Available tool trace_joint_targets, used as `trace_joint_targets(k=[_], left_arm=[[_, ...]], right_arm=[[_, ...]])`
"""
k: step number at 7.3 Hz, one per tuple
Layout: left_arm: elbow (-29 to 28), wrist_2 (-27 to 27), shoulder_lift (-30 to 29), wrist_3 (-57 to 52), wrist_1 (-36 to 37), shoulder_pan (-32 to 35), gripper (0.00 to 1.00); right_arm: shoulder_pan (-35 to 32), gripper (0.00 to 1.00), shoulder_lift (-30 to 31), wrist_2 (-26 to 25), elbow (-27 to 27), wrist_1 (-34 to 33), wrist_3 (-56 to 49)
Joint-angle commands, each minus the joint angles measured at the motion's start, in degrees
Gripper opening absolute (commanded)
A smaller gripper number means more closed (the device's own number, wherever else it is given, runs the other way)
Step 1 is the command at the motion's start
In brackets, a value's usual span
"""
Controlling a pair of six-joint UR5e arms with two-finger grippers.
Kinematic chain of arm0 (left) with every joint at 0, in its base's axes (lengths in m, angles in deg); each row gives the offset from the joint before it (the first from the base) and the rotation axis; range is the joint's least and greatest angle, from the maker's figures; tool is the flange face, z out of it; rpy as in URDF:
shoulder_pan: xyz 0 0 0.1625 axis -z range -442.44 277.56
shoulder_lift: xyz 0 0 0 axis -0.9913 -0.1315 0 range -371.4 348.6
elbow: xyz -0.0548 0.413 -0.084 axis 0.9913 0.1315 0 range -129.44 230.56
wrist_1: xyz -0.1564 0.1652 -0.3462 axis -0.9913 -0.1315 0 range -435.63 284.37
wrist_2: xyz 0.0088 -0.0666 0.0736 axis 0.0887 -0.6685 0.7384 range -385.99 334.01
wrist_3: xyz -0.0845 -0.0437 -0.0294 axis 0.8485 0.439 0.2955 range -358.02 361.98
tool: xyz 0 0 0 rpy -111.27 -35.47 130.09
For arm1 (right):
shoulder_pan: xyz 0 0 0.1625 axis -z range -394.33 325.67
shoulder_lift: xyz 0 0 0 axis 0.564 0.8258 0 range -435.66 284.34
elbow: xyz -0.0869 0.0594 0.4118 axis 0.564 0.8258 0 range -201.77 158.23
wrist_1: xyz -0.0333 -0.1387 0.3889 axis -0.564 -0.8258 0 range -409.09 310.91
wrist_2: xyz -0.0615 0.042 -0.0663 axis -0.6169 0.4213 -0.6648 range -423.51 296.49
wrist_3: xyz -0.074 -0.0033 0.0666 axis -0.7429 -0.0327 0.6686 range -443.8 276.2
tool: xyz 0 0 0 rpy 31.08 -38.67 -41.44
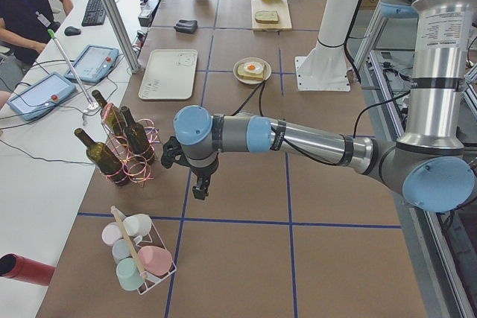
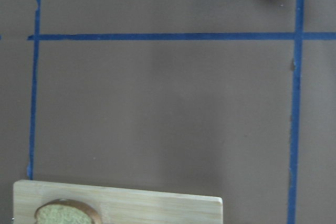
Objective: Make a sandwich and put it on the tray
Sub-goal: 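Move the right gripper toward the bread slice on the wooden board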
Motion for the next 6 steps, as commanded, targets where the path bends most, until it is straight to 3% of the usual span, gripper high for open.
trace_joint_targets(k=[1, 2, 4, 6], left_arm=[[0.4, -2.0, 1.4, 0.2, -6.9, -0.8, 1.0], [0.5, -2.0, 1.4, 0.3, -7.6, -0.8, 1.0], [0.6, -2.8, 1.5, 0.6, -8.4, -0.7, 1.0], [0.7, -3.6, 1.7, 0.6, -8.4, -0.7, 1.0]], right_arm=[[9.2, 1.0, 3.8, -0.3, -0.4, 18.8, 16.2], [14.1, 1.0, 3.9, -1.9, -0.4, 24.4, 24.9], [26.0, 1.0, 7.1, -12.6, -0.6, 37.9, 39.0], [30.5, 1.0, 10.2, -13.6, -0.4, 42.2, 41.6]])
